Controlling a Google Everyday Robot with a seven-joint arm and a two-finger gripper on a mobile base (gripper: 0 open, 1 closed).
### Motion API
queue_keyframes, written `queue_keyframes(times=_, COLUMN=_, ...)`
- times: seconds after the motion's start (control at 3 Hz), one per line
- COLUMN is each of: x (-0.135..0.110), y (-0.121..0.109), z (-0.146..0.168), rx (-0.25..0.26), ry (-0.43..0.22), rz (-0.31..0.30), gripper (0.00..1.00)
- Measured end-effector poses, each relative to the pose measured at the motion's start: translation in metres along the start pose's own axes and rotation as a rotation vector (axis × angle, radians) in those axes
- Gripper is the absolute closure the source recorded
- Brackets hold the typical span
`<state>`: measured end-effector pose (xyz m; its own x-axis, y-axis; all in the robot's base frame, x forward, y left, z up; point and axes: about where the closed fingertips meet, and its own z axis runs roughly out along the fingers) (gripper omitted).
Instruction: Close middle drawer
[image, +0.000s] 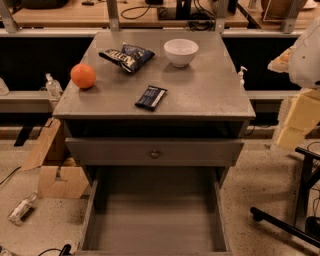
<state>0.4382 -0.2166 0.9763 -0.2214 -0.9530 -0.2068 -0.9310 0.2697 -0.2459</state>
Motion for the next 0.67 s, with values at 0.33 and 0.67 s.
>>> queue_keyframes(times=0.33, x=-0.001, y=0.001, z=0.003, rx=0.012, ry=-0.009, rz=0.003, gripper=0.00)
queue_keyframes(times=0.67, x=0.004, y=0.024, z=0.020, rx=0.016, ry=-0.075, rz=-0.006, gripper=0.00)
